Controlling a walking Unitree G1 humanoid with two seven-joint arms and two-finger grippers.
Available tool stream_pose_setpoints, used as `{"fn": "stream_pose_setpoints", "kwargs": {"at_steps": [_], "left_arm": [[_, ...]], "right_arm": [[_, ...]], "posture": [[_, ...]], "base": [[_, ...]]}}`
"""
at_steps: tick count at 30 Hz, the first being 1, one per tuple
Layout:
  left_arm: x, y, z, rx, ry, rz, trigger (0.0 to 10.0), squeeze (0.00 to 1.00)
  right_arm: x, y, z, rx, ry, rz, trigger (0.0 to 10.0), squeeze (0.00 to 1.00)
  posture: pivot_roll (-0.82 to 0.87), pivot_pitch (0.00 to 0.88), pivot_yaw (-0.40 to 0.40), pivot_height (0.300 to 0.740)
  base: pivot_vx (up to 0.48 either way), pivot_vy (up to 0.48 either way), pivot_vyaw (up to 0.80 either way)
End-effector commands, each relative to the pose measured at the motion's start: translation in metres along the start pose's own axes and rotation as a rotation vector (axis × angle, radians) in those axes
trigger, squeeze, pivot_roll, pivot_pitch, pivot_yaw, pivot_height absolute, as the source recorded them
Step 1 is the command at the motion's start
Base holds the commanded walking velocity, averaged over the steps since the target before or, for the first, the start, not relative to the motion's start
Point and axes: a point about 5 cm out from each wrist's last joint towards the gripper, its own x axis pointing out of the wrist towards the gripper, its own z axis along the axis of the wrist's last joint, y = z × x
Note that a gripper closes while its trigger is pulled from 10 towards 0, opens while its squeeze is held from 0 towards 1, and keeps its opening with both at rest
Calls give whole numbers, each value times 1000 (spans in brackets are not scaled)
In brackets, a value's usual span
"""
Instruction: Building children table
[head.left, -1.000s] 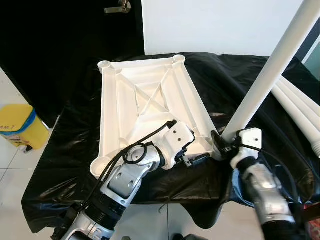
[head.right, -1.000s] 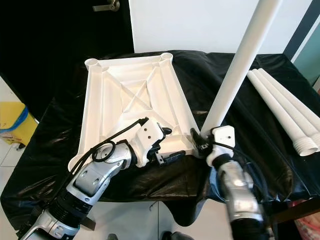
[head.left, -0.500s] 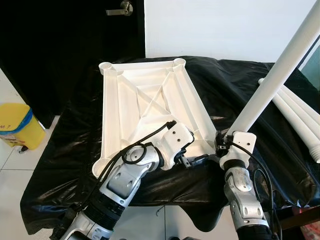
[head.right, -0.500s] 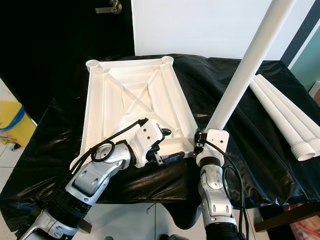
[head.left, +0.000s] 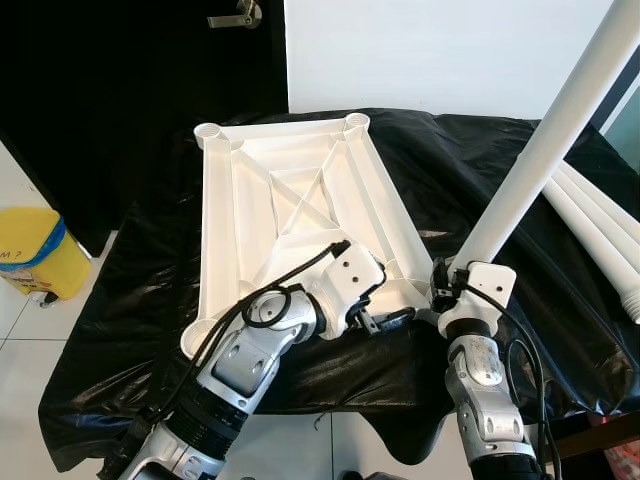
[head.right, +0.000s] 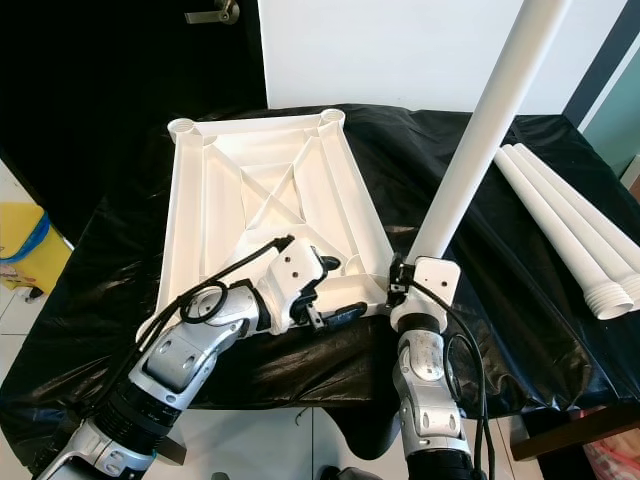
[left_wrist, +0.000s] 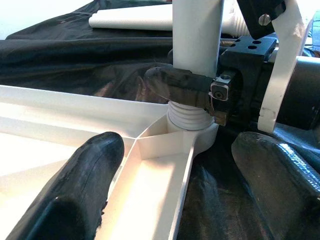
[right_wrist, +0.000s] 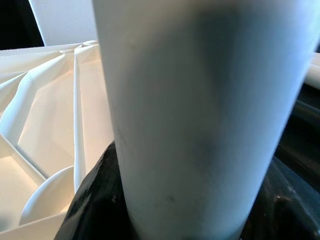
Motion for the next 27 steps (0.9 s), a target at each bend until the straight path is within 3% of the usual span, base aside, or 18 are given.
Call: {"fn": "stream_pose_setpoints", "kwargs": {"at_steps": [1, 4, 5, 11, 14, 16, 17, 19, 20, 27], "left_arm": [[0, 0, 3, 0, -7, -13, 10000, 0], [0, 1, 3, -1, -7, -11, 10000, 0], [1, 0, 3, -2, -9, -9, 10000, 0], [2, 0, 4, -3, -11, -4, 10000, 0], [2, 1, 3, -5, -11, -4, 10000, 0], [2, 1, 3, -5, -12, -5, 10000, 0], [2, 1, 3, -5, -12, -6, 10000, 0], [2, 0, 4, -4, -12, -7, 10000, 0], [3, 0, 4, -2, -11, -12, 10000, 0], [3, -1, 3, 5, -7, -32, 10000, 0]], "right_arm": [[-5, -3, -15, -9, 83, 1, 10000, 129], [-5, -3, -15, -9, 82, 3, 10000, 129], [-5, -4, -14, -10, 79, 18, 10000, 1000], [-7, -7, -10, -11, 53, 90, 10000, 1000], [-9, -16, -2, -7, 16, 231, 10000, 1000], [-9, -18, -1, -13, 10, 262, 10000, 1000], [-10, -19, 0, -16, 7, 280, 10000, 580], [-10, -22, 2, -25, -4, 302, 10000, 580], [-9, -26, 6, -52, -21, 369, 10000, 0], [-1, -37, 18, -133, -29, 557, 10000, 0]], "posture": [[-11, 86, -51, 740], [-11, 86, -51, 740], [-11, 85, -54, 740], [-14, 86, -55, 740], [-19, 87, -55, 740], [-19, 87, -55, 740], [-19, 87, -55, 740], [-24, 88, -53, 740], [-26, 88, -51, 740], [-32, 83, -47, 740]], "base": [[0, 0, 0], [0, 0, 0], [0, 0, 0], [0, 0, 0], [0, 0, 0], [0, 0, 0], [0, 0, 0], [0, 0, 0], [0, 0, 0], [0, 0, 0]]}}
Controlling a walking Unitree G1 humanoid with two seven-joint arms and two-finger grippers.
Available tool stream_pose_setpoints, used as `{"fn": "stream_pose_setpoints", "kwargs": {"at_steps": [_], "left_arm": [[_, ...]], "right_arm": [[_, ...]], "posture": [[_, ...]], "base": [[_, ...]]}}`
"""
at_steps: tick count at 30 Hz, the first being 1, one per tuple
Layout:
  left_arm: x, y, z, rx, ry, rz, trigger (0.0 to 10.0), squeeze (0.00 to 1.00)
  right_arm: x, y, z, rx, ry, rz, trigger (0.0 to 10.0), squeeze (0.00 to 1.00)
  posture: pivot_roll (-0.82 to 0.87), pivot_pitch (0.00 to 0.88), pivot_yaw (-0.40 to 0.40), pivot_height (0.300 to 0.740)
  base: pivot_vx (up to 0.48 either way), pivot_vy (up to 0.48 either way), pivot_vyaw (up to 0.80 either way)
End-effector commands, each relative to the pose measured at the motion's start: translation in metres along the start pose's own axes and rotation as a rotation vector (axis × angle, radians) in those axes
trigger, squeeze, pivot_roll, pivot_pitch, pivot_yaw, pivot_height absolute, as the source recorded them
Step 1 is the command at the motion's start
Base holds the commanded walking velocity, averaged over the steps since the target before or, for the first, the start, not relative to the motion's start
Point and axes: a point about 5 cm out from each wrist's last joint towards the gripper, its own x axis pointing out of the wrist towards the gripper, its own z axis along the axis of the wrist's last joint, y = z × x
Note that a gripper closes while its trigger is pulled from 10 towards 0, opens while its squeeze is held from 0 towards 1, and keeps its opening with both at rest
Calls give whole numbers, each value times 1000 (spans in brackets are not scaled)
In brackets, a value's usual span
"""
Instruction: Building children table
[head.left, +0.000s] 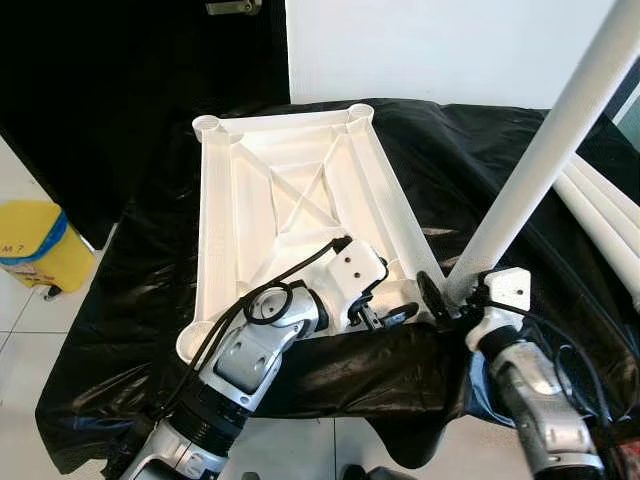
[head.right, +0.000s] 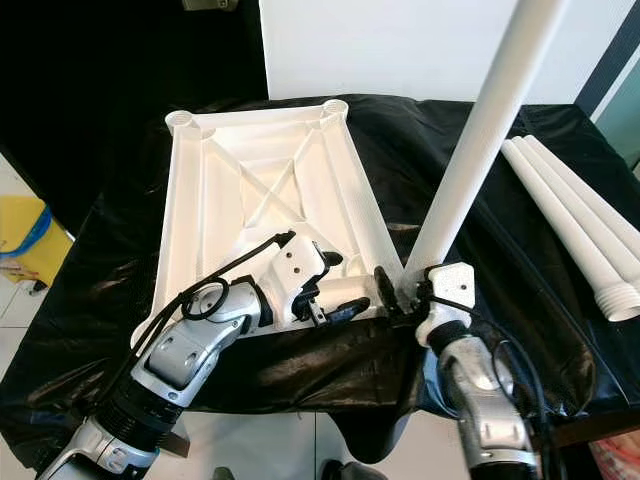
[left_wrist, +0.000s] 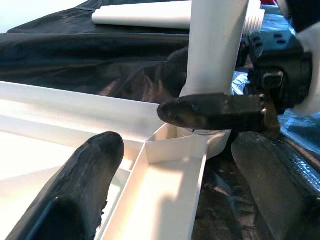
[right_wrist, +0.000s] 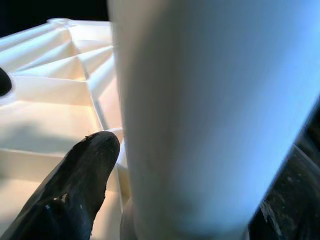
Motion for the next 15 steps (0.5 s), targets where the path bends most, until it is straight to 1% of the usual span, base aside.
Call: {"fn": "stream_pose_setpoints", "kwargs": {"at_steps": [1, 2, 4, 7, 10, 15], "left_arm": [[2, -2, -1, 1, 9, -37, 10000, 0], [2, -2, -1, 1, 9, -37, 10000, 0], [2, -3, -2, 3, 10, -41, 10000, 0], [2, -3, -2, 4, 10, -42, 10000, 0], [2, -2, -1, 7, 10, -41, 10000, 0], [2, -2, -1, 7, 8, -39, 10000, 0]], "right_arm": [[2, -2, 1, -12, 1, 53, 10000, 0], [2, -2, 1, -12, 1, 53, 10000, 0], [5, -6, 2, -31, 9, 102, 10000, 0], [7, -7, 2, -41, 13, 132, 10000, 0], [14, -8, 2, -51, 28, 195, 10000, 0], [17, -9, 0, -55, 39, 226, 10000, 0]], "posture": [[-32, 80, -47, 740], [-32, 80, -47, 740], [-31, 78, -46, 740], [-28, 76, -49, 740], [-24, 71, -51, 740], [-22, 69, -50, 740]], "base": [[0, 0, 0], [0, 0, 0], [0, 0, 0], [0, 0, 0], [0, 0, 0], [0, 0, 0]]}}
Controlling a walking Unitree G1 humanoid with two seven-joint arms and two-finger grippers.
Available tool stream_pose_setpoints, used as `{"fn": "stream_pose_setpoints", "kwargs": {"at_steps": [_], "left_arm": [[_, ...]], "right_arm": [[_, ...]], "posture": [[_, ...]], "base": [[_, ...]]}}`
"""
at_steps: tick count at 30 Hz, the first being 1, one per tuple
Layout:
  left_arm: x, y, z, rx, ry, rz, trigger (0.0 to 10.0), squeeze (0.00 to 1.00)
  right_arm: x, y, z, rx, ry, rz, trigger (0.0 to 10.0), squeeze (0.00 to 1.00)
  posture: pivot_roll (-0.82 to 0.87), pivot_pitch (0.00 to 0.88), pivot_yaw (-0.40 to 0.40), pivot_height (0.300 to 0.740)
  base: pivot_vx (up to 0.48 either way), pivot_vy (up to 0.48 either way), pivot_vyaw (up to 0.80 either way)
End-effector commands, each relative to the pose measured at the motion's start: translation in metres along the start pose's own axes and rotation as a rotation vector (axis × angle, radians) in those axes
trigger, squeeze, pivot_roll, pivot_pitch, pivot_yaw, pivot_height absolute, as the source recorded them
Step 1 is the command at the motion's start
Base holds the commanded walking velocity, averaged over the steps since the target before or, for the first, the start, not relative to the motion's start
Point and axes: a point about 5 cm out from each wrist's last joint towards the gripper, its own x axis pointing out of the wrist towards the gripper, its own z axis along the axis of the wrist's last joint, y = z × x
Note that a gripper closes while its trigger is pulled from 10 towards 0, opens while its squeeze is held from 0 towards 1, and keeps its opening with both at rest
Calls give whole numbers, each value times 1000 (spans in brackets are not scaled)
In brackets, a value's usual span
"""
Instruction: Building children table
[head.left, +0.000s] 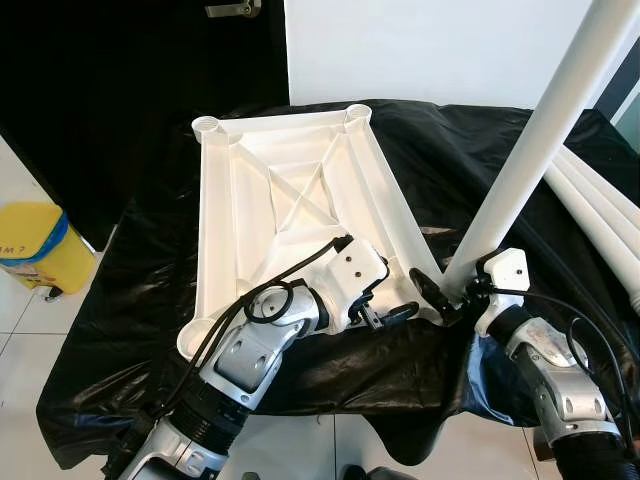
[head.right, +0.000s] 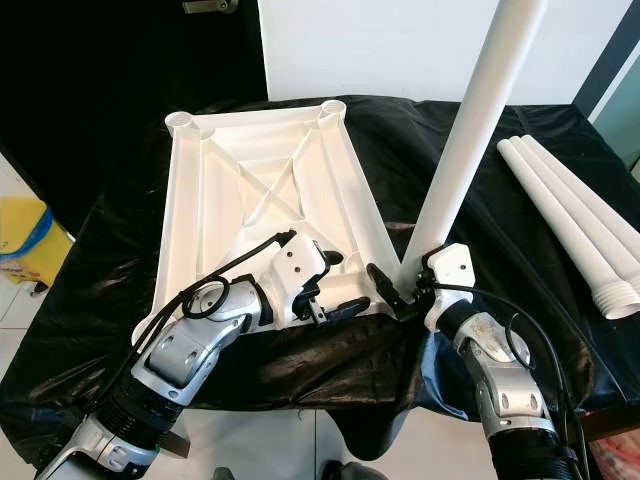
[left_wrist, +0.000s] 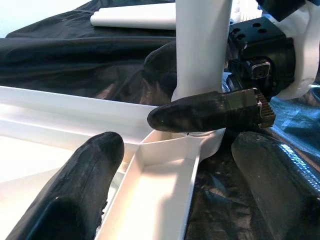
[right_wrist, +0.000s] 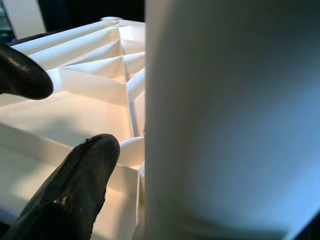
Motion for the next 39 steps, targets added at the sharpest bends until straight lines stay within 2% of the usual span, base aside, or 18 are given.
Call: {"fn": "stream_pose_setpoints", "kwargs": {"at_steps": [1, 2, 3, 4, 18, 19, 21, 22, 25, 30, 34, 36, 37, 38, 39], "left_arm": [[2, -3, -2, 1, 9, -37, 10000, 0], [2, -3, -2, 1, 9, -37, 10000, 0], [2, -3, -2, 2, 9, -37, 10000, 0], [1, -4, -2, 3, 9, -38, 10000, 0], [2, -5, -2, 2, 10, -44, 10000, 0], [2, -5, -2, 3, 10, -45, 10000, 0], [2, -5, -2, 3, 10, -45, 10000, 0], [3, -5, -2, 3, 11, -46, 10000, 0], [3, -6, -2, 4, 10, -48, 10000, 0], [4, -8, -2, 5, 9, -54, 10000, 0], [3, -8, -2, 4, 10, -55, 10000, 0], [2, -9, -3, 1, 12, -55, 10000, 0], [2, -9, -3, 1, 12, -55, 10000, 0], [2, -10, -4, 0, 12, -56, 10000, 0], [2, -10, -4, 0, 12, -56, 10000, 0]], "right_arm": [[2, 1, -4, 4, 18, 31, 10000, 0], [2, 1, -4, 4, 18, 31, 10000, 0], [2, 0, -5, 5, 21, 37, 7882, 0], [2, 0, -8, 13, 29, 42, 0, 0], [-4, 2, -21, 61, 61, 11, 0, 0], [-4, 3, -22, 68, 64, 2, 4196, 0], [-4, 3, -22, 68, 64, 2, 4196, 0], [-4, 3, -23, 72, 66, -2, 10000, 0], [-4, 5, -24, 85, 64, -18, 10000, 0], [-4, 9, -30, 78, 90, -157, 10000, 0], [-4, 10, -31, 85, 98, -202, 10000, 0], [-3, 14, -34, 101, 113, -303, 10000, 0], [-3, 14, -34, 101, 113, -303, 10000, 0], [-3, 18, -38, 113, 141, -414, 10000, 0], [-3, 18, -38, 113, 141, -414, 10000, 0]], "posture": [[-19, 68, -52, 740], [-19, 68, -52, 740], [-18, 67, -52, 740], [-17, 65, -53, 740], [-24, 62, -49, 740], [-26, 59, -47, 740], [-26, 59, -47, 740], [-26, 59, -47, 740], [-27, 57, -47, 740], [-25, 52, -50, 740], [-20, 52, -55, 740], [-20, 52, -56, 740], [-20, 52, -56, 740], [-20, 48, -57, 740], [-20, 48, -57, 740]], "base": [[0, 0, 0], [0, 0, 0], [0, 0, 0], [0, 0, 0], [0, 0, 0], [0, 0, 0], [0, 0, 0], [0, 0, 0], [0, 0, 0], [0, 0, 0], [0, 0, 0], [0, 0, 0], [0, 0, 0], [0, 0, 0], [0, 0, 0]]}}
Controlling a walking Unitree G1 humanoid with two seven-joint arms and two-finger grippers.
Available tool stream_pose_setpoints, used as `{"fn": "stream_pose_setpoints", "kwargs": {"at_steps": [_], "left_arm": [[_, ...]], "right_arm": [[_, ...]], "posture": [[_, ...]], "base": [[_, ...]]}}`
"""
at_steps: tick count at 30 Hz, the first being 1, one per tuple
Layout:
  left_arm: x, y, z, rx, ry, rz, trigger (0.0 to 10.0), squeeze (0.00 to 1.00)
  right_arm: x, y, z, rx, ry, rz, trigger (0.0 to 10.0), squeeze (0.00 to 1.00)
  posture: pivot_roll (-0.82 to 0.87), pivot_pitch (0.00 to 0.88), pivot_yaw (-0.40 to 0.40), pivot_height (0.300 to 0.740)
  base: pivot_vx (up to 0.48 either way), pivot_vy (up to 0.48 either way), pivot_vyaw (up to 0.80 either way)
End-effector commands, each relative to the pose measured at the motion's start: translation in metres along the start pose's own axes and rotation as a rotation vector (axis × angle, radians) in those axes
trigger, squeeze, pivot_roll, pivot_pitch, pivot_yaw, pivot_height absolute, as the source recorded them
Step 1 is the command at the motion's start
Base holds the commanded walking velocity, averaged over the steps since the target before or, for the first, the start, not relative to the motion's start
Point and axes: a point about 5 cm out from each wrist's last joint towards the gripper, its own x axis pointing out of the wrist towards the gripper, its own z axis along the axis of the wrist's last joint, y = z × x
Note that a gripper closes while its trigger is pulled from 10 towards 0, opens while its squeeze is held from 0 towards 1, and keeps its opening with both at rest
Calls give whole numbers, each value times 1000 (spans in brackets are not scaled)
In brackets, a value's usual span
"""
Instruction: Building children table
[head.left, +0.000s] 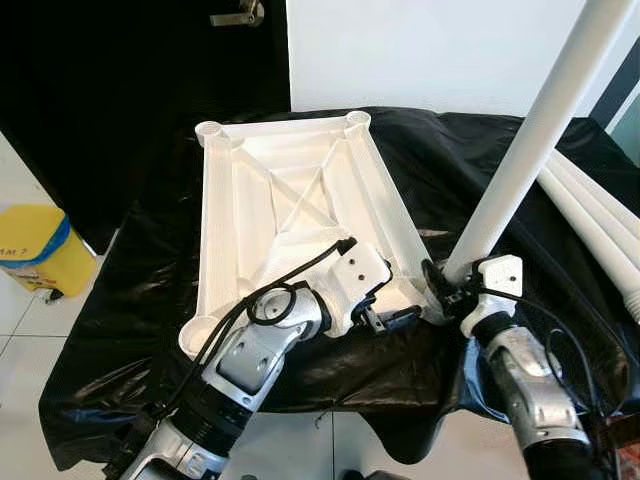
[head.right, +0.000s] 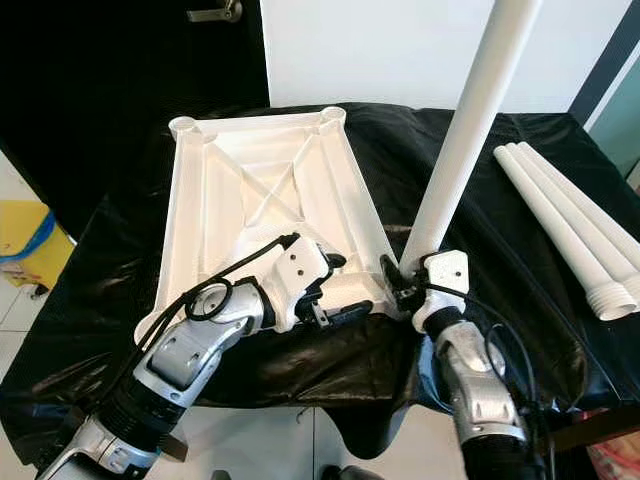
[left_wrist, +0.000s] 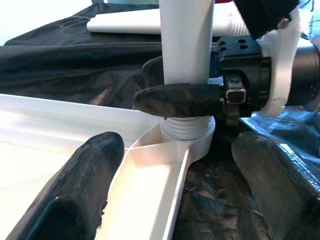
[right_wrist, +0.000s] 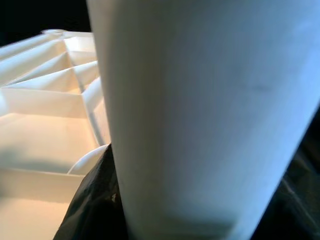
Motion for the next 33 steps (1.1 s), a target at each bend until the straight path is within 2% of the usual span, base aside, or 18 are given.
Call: {"fn": "stream_pose_setpoints", "kwargs": {"at_steps": [1, 3, 5, 6, 8, 9, 10, 11, 12, 14, 21, 33], "left_arm": [[1, -6, -2, 1, 8, -42, 10000, 0], [1, -6, -2, 1, 8, -44, 10000, 0], [1, -6, -2, 1, 8, -44, 10000, 0], [1, -7, -2, 1, 8, -44, 10000, 0], [1, -7, -2, 1, 8, -44, 10000, 0], [1, -7, -2, 2, 7, -44, 10000, 0], [1, -7, -2, 2, 7, -44, 10000, 0], [1, -7, -2, 2, 8, -45, 10000, 0], [1, -7, -2, 2, 8, -45, 10000, 0], [1, -9, -3, 0, 10, -50, 10000, 0], [1, -8, -3, 1, 12, -46, 10000, 0], [2, -9, -1, 1, 9, -48, 10000, 0]], "right_arm": [[-8, -1, -22, -5, 120, -68, 10000, 0], [-10, 2, -26, 17, 140, -173, 10000, 0], [-10, 2, -26, 17, 140, -173, 10000, 0], [-12, 3, -28, 29, 145, -244, 10000, 0], [-12, 3, -28, 29, 145, -244, 10000, 0], [-13, 5, -30, 42, 153, -305, 10000, 0], [-13, 5, -30, 42, 153, -305, 10000, 0], [-14, 8, -31, 57, 154, -375, 10000, 0], [-14, 8, -31, 57, 154, -375, 10000, 0], [-14, 17, -31, 112, 153, -421, 10000, 0], [-14, 24, -30, 132, 151, -412, 10000, 0], [-15, 25, -21, 113, 98, -434, 10000, 0]], "posture": [[-20, 48, -57, 740], [-21, 48, -58, 740], [-21, 48, -58, 740], [-19, 48, -61, 740], [-19, 48, -61, 740], [-16, 49, -62, 740], [-16, 49, -62, 740], [-15, 50, -63, 740], [-15, 50, -63, 740], [-17, 54, -59, 740], [-15, 54, -60, 740], [-20, 65, -62, 740]], "base": [[0, 0, 0], [0, 0, 0], [0, 0, 0], [0, 0, 0], [0, 0, 0], [0, 0, 0], [0, 0, 0], [0, 0, 0], [0, 0, 0], [0, 0, 0], [0, 0, 0], [0, 0, 0]]}}
